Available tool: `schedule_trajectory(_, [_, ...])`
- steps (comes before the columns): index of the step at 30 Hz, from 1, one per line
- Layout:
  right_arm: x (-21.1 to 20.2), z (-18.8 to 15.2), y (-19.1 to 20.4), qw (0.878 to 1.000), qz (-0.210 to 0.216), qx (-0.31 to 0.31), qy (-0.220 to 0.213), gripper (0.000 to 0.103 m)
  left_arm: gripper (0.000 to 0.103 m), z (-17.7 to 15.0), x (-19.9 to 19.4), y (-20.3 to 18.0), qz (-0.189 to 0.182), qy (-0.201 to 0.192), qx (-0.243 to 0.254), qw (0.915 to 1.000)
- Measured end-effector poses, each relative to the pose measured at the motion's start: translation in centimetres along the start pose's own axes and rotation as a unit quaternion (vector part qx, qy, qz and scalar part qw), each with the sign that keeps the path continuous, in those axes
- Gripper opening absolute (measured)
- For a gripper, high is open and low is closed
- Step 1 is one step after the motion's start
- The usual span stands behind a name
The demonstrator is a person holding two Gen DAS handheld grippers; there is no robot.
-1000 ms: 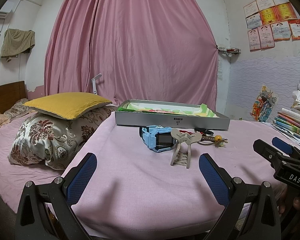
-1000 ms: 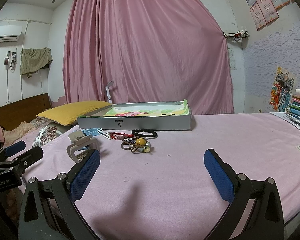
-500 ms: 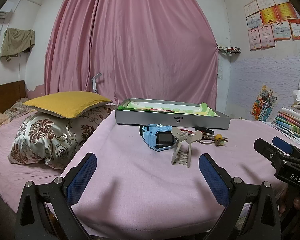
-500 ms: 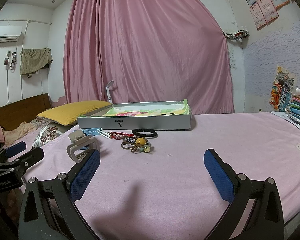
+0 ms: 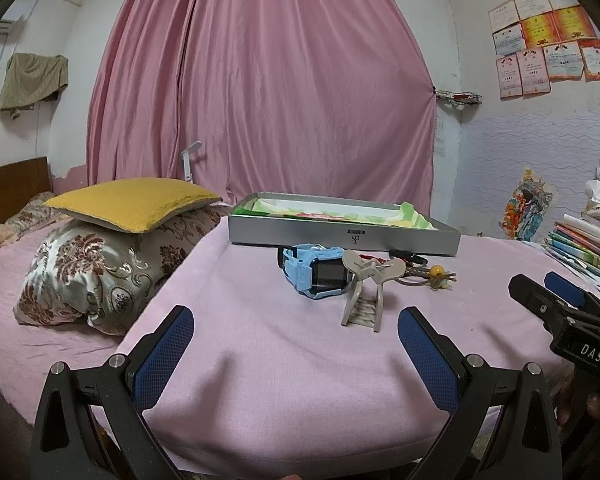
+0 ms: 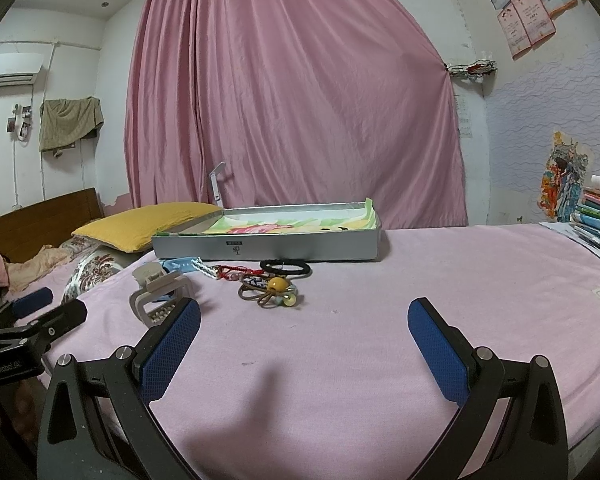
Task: Organize jewelry
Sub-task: 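Grasp the grey claw clip with the left tool while the right tool grasps the yellow-bead hair tie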
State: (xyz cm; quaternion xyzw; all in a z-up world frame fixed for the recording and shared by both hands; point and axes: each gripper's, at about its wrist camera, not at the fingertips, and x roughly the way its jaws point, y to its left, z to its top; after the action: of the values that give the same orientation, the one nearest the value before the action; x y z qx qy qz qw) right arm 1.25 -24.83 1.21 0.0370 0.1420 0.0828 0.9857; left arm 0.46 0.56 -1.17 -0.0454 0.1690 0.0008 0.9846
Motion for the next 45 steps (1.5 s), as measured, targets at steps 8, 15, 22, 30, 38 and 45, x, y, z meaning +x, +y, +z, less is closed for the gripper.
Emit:
schedule_trajectory(8, [1.3,2.0,-2.4,1.0,0.014,-0.015,0.022,0.102,0.102,0.8,2.1,0.1,-0.032,0.05,-0.026,0.9979])
schedule_trajectory(15, [4.9,4.4,-2.7,0.992,0.048,-0.054,0.103,0.102,0.102,1.7,5.0,-0.5,-0.073,0.112,-0.041,0.9903])
schedule_trajectory(22, [9.6,4.8,-2.9,0.973,0.106,-0.025,0.202,0.078,0.096,2.8,6.9,-0.9,-0.096,0.144,-0.044,0.9839])
schedule_trajectory(30, [13.1,4.3,-0.4,0.955,0.143,-0.046,0.255,0.062,0.069,3.1,8.7,-1.4,-0.117,0.181,-0.031,0.9759])
schedule_trajectory(38, [15.0,4.5,1.9,0.941,0.156,-0.083,0.287,0.048,0.041,3.1,9.7,-2.0,-0.13,0.201,-0.021,0.9708])
schedule_trajectory(45, [15.8,4.3,2.6,0.935,0.155,-0.101,0.303,0.027,0.026,3.3,9.7,-2.3,-0.142,0.201,-0.018,0.969])
